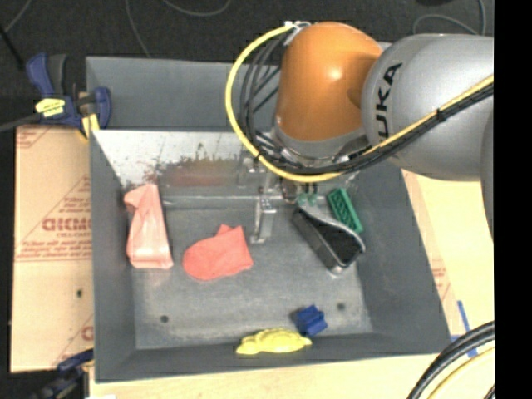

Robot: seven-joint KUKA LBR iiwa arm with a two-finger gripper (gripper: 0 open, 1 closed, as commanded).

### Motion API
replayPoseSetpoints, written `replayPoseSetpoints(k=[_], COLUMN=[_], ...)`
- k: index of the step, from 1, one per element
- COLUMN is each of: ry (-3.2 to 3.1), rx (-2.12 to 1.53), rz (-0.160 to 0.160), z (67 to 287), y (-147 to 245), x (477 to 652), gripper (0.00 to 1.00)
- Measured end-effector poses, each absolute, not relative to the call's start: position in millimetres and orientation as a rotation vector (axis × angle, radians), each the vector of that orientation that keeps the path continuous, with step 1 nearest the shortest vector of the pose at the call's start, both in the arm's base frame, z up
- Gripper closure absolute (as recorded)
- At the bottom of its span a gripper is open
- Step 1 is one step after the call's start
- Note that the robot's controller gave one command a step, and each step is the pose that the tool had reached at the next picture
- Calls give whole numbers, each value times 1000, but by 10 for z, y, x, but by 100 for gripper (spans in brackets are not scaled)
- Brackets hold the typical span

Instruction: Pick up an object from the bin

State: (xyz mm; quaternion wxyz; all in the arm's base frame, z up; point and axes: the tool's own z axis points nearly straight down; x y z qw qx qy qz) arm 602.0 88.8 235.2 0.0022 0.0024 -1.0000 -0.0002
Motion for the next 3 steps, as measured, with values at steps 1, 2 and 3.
replayPoseSetpoints(k=[1,2,3], ry=[-3146,-3150,-3147], rx=[5,102,162], rz=[-2,0,-2], z=[2404,2119,1522], y=[884,959,1218], x=[6032,5988,5882], gripper=[0,0,0])
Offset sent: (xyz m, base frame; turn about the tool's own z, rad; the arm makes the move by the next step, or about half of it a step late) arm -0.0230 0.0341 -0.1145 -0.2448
